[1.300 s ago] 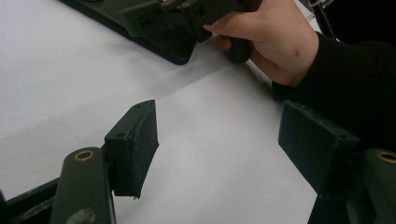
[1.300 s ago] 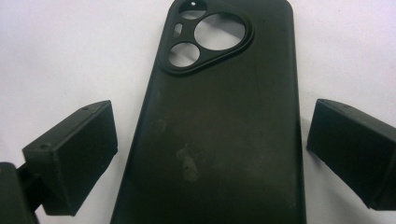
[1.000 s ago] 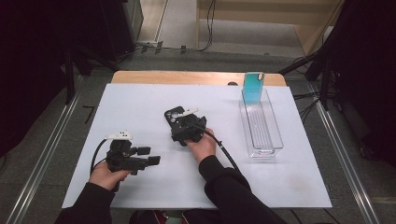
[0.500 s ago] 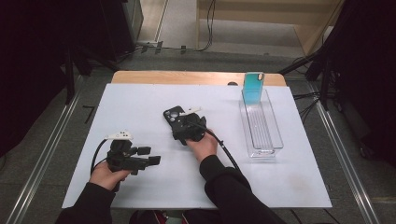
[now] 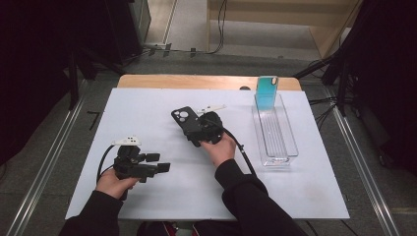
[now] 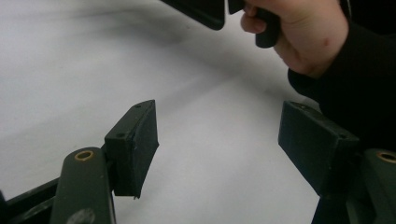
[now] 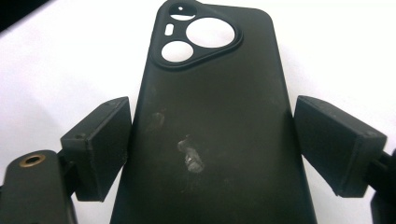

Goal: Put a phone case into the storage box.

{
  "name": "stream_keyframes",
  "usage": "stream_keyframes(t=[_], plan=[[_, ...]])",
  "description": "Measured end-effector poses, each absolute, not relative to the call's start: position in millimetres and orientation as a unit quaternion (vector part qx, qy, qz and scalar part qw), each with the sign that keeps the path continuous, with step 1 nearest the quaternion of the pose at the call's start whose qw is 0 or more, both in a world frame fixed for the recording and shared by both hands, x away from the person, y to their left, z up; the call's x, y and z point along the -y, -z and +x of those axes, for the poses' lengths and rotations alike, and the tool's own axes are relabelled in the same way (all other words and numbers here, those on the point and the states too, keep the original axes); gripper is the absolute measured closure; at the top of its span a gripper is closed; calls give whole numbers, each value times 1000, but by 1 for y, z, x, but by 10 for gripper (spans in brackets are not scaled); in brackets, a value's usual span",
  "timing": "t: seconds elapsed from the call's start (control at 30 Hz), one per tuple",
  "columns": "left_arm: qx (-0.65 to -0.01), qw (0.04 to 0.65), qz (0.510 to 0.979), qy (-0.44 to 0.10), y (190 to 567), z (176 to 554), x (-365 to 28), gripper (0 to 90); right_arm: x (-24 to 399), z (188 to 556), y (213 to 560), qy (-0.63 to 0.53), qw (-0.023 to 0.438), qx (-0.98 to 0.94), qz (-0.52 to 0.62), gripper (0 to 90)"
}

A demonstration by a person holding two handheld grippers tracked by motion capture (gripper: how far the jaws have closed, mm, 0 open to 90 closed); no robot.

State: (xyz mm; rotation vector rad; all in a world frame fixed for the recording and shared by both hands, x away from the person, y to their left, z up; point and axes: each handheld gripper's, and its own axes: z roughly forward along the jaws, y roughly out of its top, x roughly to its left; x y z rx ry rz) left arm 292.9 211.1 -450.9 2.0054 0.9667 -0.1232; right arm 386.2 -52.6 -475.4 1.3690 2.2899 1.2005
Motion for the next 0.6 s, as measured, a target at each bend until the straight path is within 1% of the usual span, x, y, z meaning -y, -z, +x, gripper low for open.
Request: stream_keyframes(t=[0.3, 0.6], plan=[[-388, 443, 806, 61, 449, 298, -205, 287, 72, 367, 454, -425, 87, -777, 455, 124], [-386, 443, 806, 69, 449, 300, -197, 287, 102, 350, 447, -431, 78, -772, 461, 124]])
